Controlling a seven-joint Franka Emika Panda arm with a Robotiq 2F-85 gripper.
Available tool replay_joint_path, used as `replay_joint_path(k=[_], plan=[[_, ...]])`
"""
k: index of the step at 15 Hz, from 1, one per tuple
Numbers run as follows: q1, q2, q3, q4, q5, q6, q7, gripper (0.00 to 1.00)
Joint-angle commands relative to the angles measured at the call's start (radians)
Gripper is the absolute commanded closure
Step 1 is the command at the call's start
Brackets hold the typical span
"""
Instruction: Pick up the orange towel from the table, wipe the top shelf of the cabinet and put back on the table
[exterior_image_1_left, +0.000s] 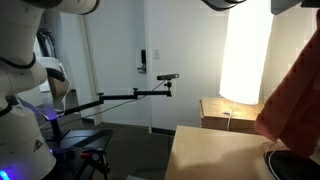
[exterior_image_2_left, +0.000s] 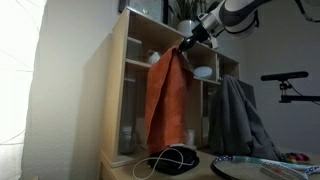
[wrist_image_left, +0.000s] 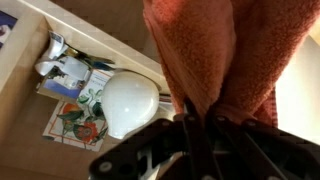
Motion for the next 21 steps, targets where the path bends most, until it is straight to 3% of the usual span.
replay_joint_path(k=[1, 3, 12, 21], plan=[[0.07, 0.05, -0.106, 0.133, -0.004, -0.077, 0.068, 0.98], [0.086, 0.066, -0.132, 0.174, 0.001, -0.113, 0.087, 0.98], [0.089, 0.117, -0.123, 0.264, -0.007, -0.176, 0.09, 0.98], [0.157, 0.191, -0.355, 0.378, -0.11, -0.152, 0.33, 0.98]])
